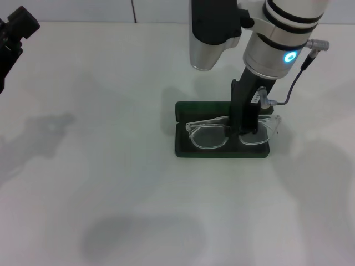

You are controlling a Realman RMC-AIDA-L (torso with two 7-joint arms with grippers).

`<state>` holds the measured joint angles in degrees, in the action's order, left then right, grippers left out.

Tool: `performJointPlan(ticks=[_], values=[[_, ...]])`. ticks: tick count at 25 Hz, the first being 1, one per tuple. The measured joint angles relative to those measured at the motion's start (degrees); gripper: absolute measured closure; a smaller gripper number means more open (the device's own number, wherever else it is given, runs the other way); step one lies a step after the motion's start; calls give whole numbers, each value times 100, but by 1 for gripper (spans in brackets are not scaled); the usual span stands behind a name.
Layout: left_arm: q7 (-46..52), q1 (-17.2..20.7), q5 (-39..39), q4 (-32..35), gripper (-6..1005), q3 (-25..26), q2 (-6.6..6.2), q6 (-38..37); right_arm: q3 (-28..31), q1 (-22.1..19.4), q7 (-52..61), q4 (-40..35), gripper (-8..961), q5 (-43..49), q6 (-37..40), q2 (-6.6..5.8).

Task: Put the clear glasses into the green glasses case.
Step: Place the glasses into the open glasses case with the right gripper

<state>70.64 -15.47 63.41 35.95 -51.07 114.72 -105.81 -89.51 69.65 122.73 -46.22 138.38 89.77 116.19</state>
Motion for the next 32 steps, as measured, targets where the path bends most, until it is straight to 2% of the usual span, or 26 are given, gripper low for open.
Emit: performJointPlan(ticks=[6,32], values=[[-60,-17,5,-64,946,0,15,0,-216,-27,-36,267,879,-132,-257,0],[-200,-61,93,-273,947,0,15,98,-239,-229,-141,333,878,-274,-755,0]])
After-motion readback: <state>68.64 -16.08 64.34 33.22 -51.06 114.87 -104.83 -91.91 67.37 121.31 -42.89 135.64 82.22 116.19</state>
